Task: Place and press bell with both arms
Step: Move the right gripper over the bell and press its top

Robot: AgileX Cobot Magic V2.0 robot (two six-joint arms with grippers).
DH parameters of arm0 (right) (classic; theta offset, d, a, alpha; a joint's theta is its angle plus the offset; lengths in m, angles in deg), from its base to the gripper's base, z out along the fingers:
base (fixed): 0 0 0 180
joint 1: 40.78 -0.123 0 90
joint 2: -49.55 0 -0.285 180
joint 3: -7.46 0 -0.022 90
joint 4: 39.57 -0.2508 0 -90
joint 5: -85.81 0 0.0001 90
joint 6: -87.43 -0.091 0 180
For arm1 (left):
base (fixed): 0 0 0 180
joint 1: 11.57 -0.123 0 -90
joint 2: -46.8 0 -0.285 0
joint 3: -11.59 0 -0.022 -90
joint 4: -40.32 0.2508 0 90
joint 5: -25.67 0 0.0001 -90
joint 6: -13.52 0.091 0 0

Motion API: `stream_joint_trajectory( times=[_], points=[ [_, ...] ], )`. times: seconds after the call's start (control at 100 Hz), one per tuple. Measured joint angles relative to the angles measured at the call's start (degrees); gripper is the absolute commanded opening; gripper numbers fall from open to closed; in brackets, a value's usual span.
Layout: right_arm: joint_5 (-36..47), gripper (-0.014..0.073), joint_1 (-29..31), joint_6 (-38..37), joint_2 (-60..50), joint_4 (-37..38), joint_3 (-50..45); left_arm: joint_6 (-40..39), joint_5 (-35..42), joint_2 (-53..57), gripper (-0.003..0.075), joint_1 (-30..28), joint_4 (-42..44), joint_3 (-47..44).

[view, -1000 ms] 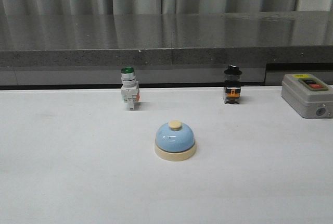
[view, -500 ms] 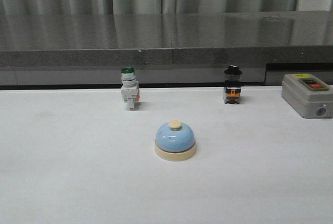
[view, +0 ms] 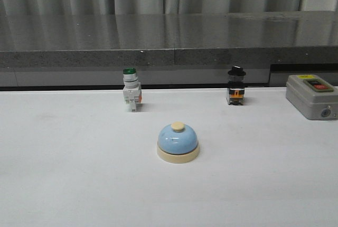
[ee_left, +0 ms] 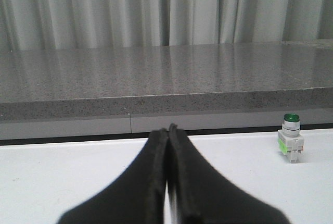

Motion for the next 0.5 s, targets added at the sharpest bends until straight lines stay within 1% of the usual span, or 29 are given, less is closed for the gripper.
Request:
stream_joint_trajectory(
  times=[0.31,0.5],
  points=[
    [7.86,-0.006,-9.8,0.0,12.68,-0.13,0.24,0.0,0.0,0.0,-0.002,-0.13,0.0,0.0],
    [8.62,-0.006,-14.27,0.0,21.84,-0.16,4.65,0.0,0.03,0.0,-0.002,-0.13,0.0,0.0]
  ],
)
